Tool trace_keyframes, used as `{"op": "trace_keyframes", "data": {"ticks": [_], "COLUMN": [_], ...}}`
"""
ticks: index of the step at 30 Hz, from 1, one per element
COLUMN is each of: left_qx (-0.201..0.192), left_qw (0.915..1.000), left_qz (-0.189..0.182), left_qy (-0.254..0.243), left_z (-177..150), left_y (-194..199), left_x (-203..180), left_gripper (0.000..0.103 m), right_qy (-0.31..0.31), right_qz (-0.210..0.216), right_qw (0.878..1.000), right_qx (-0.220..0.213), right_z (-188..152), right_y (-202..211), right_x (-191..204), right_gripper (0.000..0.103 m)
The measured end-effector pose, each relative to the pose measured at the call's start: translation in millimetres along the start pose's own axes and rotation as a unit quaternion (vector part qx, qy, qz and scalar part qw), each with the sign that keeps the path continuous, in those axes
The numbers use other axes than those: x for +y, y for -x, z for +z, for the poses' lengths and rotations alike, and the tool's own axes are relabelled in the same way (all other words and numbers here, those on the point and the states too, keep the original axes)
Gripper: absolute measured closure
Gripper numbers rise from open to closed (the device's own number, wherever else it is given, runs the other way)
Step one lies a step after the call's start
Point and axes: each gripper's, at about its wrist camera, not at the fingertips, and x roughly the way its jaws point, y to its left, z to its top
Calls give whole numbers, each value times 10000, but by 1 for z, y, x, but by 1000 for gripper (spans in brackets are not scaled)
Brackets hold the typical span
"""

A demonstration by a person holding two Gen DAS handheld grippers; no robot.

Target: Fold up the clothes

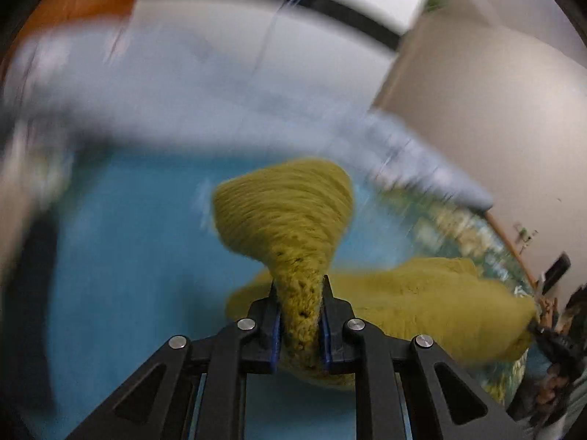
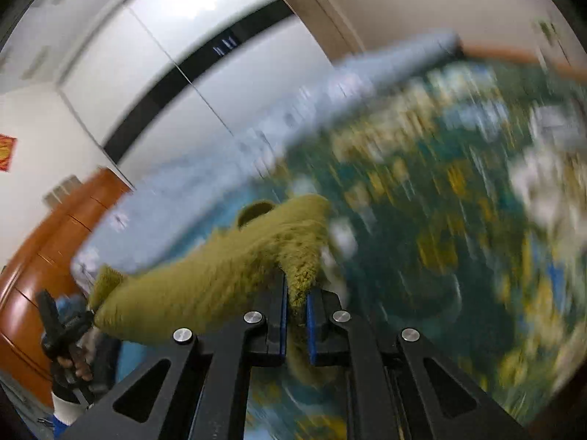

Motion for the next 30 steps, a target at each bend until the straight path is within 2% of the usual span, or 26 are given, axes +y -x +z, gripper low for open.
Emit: {"op": "trace_keyframes", "data": {"ticks": [3,6,8,10,13,15,17,19,21,23,25,27,29,30], "left_qx": [136,75,59,8,-150,-273,-454,-603,-633,-493,-244,115,703,954], "left_qw": [9990,9987,9996,10000,9967,9903,9793,9732,9764,9799,9790,9732,9628,9583], "left_qz": [-150,-233,-138,41,516,882,1318,1518,1247,840,246,-378,-906,-1027], "left_qy": [395,453,219,-77,-603,-1038,-1467,-1622,-1643,-1740,-2009,-2266,-2448,-2491], "left_z": [-18,-16,-10,-5,-3,4,12,19,31,41,46,48,51,51], "left_y": [-7,-3,0,3,20,27,31,35,33,22,-4,-37,-85,-107], "left_x": [21,21,11,-5,-20,-34,-51,-58,-65,-79,-108,-141,-177,-191], "left_gripper": [84,82,79,71,59,49,41,37,36,36,35,33,33,33], "right_qy": [-67,-115,-145,-135,-171,-209,-216,-197,-171,-151,-146,-133,-116,-107], "right_qz": [-196,-159,-168,-204,-200,-174,-160,-134,-102,-85,-73,-60,-39,-27], "right_qw": [9994,9995,9994,9994,9993,9993,9992,9993,9994,9994,9993,9993,9993,9993], "right_qx": [275,256,264,263,259,274,290,289,288,310,341,355,364,369], "right_z": [-23,-25,-25,-27,-29,-31,-32,-32,-33,-32,-31,-31,-31,-32], "right_y": [-13,-9,-9,-9,-8,-6,-4,-4,-5,-7,-10,-12,-11,-10], "right_x": [-14,-18,-19,-18,-20,-23,-26,-27,-28,-29,-29,-30,-31,-32], "right_gripper": [95,95,94,94,94,94,94,93,93,93,93,93,93,93]}}
